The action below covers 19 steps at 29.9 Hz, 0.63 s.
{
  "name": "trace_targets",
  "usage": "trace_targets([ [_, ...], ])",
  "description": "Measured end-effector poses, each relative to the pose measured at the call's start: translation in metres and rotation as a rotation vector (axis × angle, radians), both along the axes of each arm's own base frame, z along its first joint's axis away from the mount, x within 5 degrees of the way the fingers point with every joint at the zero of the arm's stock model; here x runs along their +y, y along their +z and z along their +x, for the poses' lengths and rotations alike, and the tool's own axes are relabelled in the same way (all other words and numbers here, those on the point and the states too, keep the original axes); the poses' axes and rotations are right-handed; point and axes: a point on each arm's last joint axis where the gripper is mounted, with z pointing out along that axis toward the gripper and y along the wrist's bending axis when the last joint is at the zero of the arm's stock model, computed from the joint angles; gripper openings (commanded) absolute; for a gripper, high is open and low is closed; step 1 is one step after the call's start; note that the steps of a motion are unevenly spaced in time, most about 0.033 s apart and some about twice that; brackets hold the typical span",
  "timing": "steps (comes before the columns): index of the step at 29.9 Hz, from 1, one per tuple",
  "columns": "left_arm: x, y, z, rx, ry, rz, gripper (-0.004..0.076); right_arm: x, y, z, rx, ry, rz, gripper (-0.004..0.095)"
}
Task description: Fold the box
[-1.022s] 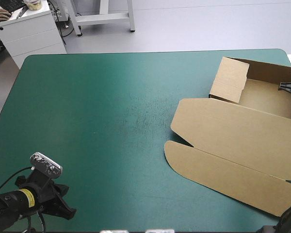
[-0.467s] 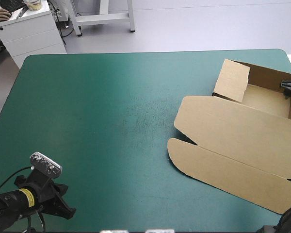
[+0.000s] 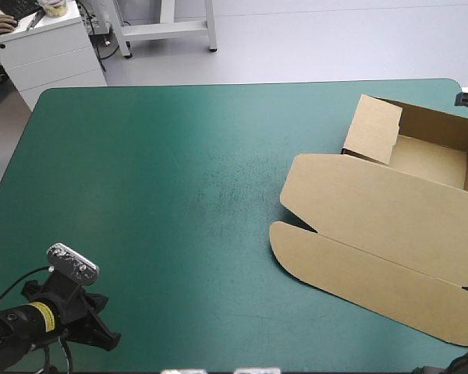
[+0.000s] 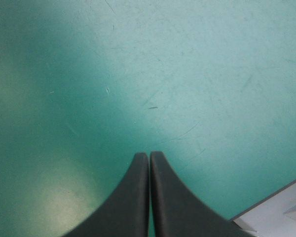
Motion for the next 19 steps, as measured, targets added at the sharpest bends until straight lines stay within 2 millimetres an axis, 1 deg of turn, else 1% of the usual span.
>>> trace_targets([
  [5,0.000,0.000,0.000,-0.001,0.000,0.002,-0.0010,0.017,0.024,-0.014,-0.101,0.084,0.044,-0.0007],
  [10,0.000,0.000,0.000,-0.001,0.000,0.002,-0.0010,0.034,0.041,-0.028,-0.152,0.125,0.041,-0.0009],
  [12,0.000,0.000,0.000,0.002,-0.001,-0.002,-0.0010,0.047,0.043,-0.033,-0.152,0.157,0.042,-0.0009],
  [14,0.000,0.000,0.000,0.004,-0.001,-0.005,-0.0010,0.066,0.041,-0.039,-0.140,0.208,0.050,-0.0008],
  [16,0.000,-0.002,0.000,0.008,-0.001,-0.002,-0.0010,0.087,0.034,-0.044,-0.113,0.275,0.055,-0.0009],
  [19,-0.001,-0.006,0.000,0.020,-0.002,0.004,-0.0010,0.115,0.019,-0.056,-0.058,0.369,0.063,-0.0009],
])
